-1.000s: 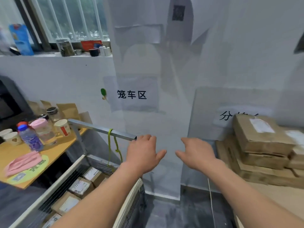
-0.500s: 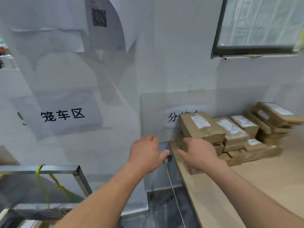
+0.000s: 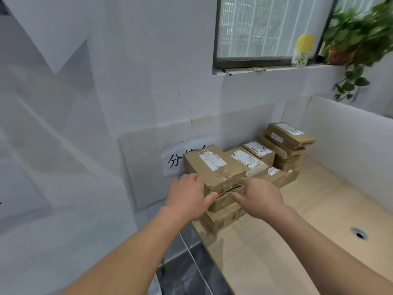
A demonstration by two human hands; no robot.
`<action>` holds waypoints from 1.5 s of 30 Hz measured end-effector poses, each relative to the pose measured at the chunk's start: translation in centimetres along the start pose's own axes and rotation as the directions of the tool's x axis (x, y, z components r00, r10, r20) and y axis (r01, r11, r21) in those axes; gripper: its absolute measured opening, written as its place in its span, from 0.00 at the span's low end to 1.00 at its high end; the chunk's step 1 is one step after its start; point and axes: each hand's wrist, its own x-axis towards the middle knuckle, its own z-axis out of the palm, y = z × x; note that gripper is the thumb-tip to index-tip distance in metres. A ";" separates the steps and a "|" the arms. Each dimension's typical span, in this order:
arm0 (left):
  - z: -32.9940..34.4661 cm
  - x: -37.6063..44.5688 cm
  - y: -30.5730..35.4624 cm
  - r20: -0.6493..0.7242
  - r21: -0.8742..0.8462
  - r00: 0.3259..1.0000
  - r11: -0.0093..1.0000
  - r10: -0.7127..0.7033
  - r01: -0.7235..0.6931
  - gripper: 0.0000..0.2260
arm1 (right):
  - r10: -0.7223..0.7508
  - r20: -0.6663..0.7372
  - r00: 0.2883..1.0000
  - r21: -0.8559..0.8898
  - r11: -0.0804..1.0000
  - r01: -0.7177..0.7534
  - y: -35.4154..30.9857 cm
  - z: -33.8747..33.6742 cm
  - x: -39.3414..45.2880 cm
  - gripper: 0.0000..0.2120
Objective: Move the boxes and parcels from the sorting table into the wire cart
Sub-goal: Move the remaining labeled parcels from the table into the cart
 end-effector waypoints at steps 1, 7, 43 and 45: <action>0.2 0.8 0.5 0.003 0.002 1.000 1.000 0.015 -0.015 0.26 | 0.020 -0.005 1.000 -0.005 1.000 -0.020 0.7 0.0 0.3 0.17; 0.8 4.9 4.4 0.009 0.018 0.995 0.995 0.102 -0.102 0.25 | 0.093 -0.009 0.996 -0.004 0.996 -0.093 5.4 -0.2 2.3 0.19; 8.3 37.0 21.9 0.105 -0.435 0.972 0.889 0.211 -0.146 0.17 | 0.602 -0.043 0.797 0.323 0.763 -0.559 29.1 0.3 19.6 0.35; 9.4 39.1 22.4 0.130 -0.500 0.971 0.859 0.201 -0.111 0.16 | 0.625 -0.031 0.780 0.363 0.734 -0.574 30.2 0.6 21.9 0.36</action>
